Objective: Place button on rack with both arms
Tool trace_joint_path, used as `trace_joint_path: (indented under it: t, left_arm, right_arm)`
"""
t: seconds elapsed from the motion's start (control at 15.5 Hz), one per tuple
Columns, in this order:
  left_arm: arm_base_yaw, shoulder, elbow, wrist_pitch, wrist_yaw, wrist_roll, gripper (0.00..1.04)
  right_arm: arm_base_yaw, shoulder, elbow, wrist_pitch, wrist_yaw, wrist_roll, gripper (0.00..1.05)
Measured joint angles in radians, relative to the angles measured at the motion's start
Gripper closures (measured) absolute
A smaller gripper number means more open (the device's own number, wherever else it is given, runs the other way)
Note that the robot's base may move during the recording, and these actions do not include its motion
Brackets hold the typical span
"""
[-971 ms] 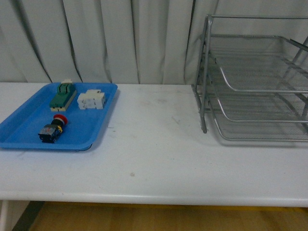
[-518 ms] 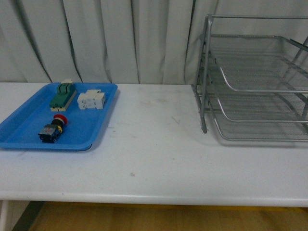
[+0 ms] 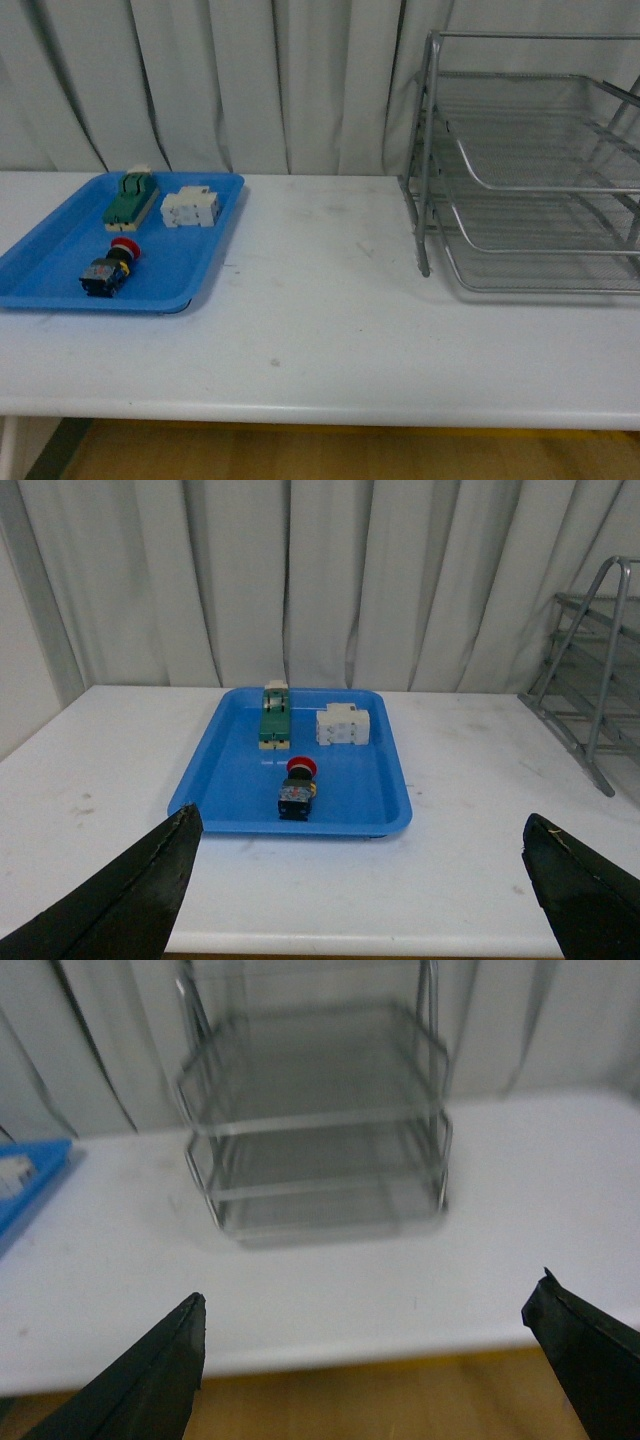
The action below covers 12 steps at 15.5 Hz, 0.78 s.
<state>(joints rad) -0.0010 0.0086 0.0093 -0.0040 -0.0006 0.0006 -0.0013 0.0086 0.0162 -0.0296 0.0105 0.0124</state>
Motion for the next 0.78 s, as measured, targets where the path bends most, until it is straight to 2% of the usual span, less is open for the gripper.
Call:
trace_joint_path:
  t: [0.06,0.19,0.32,0.45,0.52,0.78]
  left_arm:
    - [0.0,0.0,0.0,0.0,0.0,0.0,0.07]
    - [0.0,0.0,0.0,0.0,0.0,0.0,0.07]
    - [0.0,0.0,0.0,0.0,0.0,0.0,0.07]
    - [0.0,0.0,0.0,0.0,0.0,0.0,0.07]
    - [0.0,0.0,0.0,0.0,0.0,0.0,0.07]
    - [0.0,0.0,0.0,0.0,0.0,0.0,0.07]
  right_arm:
    - [-0.006,0.124,0.062,-0.113,0.026,0.099,0.06]
    - [-0.079,0.481,0.129,0.165,-0.057,0.399,0.06]
    - [-0.098,0.915,0.194,0.489,-0.092,0.711,0.06]
    - [-0.097,1.272,0.306,0.697,-0.093,0.959,0.06]
    - [-0.087,1.408,0.362,0.75,-0.092,1.028,0.06]
    - [-0.069,1.558,0.422,0.785,-0.088,1.091,0.06]
